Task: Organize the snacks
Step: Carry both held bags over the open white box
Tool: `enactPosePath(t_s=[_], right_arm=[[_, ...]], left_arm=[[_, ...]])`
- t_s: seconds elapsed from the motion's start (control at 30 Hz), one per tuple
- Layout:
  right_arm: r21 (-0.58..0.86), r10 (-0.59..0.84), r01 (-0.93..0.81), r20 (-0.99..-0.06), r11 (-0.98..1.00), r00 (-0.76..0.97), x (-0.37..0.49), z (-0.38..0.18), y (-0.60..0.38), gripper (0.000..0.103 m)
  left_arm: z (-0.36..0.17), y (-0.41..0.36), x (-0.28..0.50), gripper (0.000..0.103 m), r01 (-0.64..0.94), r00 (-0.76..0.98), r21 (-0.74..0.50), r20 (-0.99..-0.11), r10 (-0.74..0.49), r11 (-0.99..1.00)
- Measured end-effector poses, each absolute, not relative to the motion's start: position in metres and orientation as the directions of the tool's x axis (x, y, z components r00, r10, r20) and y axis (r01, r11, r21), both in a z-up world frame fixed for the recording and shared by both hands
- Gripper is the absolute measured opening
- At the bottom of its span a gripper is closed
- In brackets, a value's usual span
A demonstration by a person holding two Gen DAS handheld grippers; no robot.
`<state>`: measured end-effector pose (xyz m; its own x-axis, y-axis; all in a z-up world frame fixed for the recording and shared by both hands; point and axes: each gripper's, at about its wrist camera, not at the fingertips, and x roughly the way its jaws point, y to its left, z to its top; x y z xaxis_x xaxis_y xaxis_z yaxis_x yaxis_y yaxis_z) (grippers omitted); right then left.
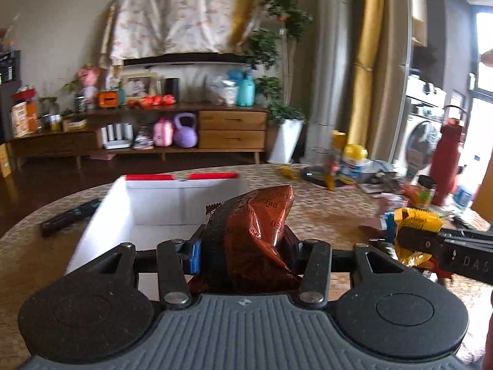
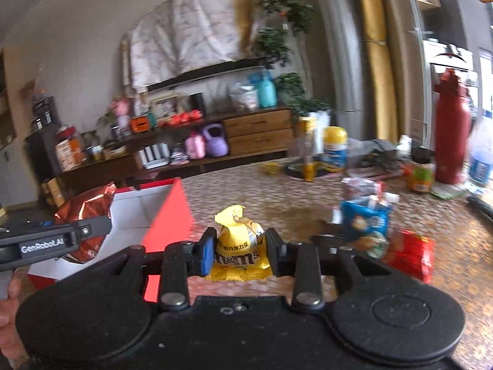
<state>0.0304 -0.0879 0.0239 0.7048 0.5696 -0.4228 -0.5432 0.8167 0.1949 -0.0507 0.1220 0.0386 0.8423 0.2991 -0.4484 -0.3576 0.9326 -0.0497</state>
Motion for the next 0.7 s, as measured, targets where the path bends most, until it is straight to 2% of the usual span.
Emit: enactPosePath(t_s=[0.43,0.7], right_arm=[[0.145,0.704,-0.719,-0.402,0.680,0.585,0.029,0.051,0.019,0.033],[0.110,0.721,-0.770,-0.455,0.629,0.523,0.049,0.040,0.083,0.033]], left_arm=[[0.018,0.187,-0.066,0.048,-0.484,0.766,-0.042,-0.503,0.400,0.874],[-0.002,0.209,-0.060,0.048,-0.505,0.730,-0.045,-0.554,0.400,0.862]])
